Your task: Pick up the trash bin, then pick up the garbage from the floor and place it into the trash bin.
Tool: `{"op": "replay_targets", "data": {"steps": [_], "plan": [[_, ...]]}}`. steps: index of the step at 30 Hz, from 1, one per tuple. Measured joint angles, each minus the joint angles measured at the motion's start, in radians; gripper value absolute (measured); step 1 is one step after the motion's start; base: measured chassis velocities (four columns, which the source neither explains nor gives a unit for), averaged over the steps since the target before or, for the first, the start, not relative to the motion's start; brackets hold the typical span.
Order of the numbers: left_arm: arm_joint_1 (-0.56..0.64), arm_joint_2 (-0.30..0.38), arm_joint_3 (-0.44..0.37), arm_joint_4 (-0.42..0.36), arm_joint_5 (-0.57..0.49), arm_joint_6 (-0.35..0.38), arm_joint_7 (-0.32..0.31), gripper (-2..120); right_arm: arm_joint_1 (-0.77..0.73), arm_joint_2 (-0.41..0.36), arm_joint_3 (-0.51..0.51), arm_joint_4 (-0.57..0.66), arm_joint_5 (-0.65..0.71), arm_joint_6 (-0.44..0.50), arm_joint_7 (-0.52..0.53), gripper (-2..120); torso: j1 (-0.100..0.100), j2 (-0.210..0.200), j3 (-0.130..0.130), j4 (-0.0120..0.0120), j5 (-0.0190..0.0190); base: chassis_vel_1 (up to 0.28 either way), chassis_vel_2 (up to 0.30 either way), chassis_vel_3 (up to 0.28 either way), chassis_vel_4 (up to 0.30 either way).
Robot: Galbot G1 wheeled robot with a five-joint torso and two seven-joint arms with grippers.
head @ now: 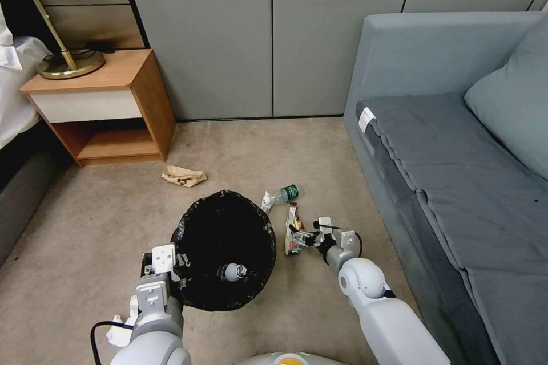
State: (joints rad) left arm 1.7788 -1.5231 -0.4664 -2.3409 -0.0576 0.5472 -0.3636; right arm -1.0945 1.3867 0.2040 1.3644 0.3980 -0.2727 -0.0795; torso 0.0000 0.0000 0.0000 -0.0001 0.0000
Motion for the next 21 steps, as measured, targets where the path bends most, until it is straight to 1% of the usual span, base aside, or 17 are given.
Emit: {"op": "replay_targets", "data": {"steps": [9, 10, 11, 14, 21], "plan": [[0.002, -0.005, 0.004, 0.002, 0.005, 0.0, -0.001, 1, 0.043, 0.011, 0.004, -0.105, -0.009, 0.021, -0.004, 100, 0.0, 0.0, 0.0, 0.0, 0.0, 0.0, 0.0, 0.0, 0.0], [0.003, -0.005, 0.004, 0.002, 0.005, 0.0, -0.001, 1, 0.047, 0.013, 0.002, -0.118, -0.012, 0.024, -0.007, 98, 0.0, 0.0, 0.0, 0.0, 0.0, 0.0, 0.0, 0.0, 0.0], [0.004, -0.005, 0.004, 0.002, 0.005, 0.0, -0.002, 1, 0.05, 0.014, 0.001, -0.129, -0.015, 0.027, -0.011, 93, 0.0, 0.0, 0.0, 0.0001, 0.0, 0.0, 0.0, 0.0, 0.0], [0.006, -0.007, 0.004, 0.001, 0.007, -0.001, -0.002, 1, 0.057, 0.017, 0.0, -0.147, -0.02, 0.029, -0.014, 92, 0.0, 0.0, 0.0, 0.0001, 0.0, 0.0, 0.0, 0.0, 0.0], [0.008, -0.009, 0.005, 0.0, 0.01, -0.003, -0.002, 1, 0.065, 0.024, -0.002, -0.191, -0.046, 0.043, -0.024, 93, 0.0, 0.0, 0.0, 0.0, -0.0001, 0.0, 0.0, 0.0, 0.0]]}}
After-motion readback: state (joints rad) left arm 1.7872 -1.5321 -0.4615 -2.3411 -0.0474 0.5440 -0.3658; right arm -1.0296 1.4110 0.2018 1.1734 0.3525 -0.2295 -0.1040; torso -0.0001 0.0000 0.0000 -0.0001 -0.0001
